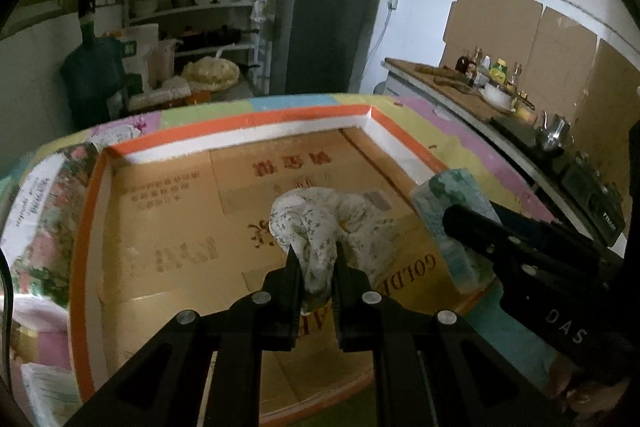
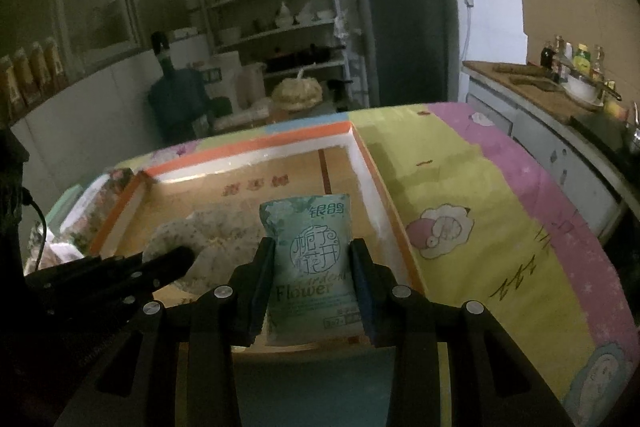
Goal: Organize soft objects
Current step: 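Carry the cloth and packet in both grippers over the orange-rimmed cardboard tray, then open the left gripper to drop the cloth while the right gripper releases the packet into the tray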
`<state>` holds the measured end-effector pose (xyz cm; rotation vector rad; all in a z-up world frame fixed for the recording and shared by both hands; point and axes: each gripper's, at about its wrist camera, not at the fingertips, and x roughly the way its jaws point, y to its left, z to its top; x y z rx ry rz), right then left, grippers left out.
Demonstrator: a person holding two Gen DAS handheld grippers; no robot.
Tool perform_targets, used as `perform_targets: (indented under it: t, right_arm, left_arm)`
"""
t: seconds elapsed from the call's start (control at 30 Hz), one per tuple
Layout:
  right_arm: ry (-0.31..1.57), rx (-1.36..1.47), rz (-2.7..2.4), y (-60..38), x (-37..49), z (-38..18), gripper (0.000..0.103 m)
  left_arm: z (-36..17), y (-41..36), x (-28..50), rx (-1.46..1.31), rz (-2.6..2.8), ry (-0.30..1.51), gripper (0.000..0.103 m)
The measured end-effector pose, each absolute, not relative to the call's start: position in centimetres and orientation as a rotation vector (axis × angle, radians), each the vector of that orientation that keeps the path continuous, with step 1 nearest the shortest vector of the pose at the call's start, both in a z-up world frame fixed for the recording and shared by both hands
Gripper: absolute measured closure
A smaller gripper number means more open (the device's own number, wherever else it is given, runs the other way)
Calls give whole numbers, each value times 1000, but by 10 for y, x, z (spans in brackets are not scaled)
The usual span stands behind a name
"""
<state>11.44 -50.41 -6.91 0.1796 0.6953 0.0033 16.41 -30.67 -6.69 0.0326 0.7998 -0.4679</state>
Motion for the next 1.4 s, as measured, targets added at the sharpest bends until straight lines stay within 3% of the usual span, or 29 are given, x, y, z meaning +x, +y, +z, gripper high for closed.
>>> perform_targets:
  t: [0.23,0.37,0.47,0.67,1.0,1.07,1.4]
  right_arm:
    - [741,162,-7,-504,122,-77,64]
    - [763,143,-25,-502,126,-79,63]
    - [767,137,-29,-501,127,-79,59]
    - [762,135,-40,-502,125,-79,54]
    - [714,161,-54,-503,114,-69,44]
    - [698,169,-59,-503,111,-64,44]
    - [648,169,-55,-493,96,-46,39]
  left_arm:
    - [-78,-309,171,34,-475,852,89]
    - [-78,-307,171,15,-481,854,81]
    - [-78,-305,172,4,-467,856,64]
    - [-73,-299,170,-10,-437,838,43]
    - [-60,-292,163,-13,-418,782,37]
    - [-54,-289,160,-13,-411,754,31]
    - [-28,-273,145,-4,-393,658,30]
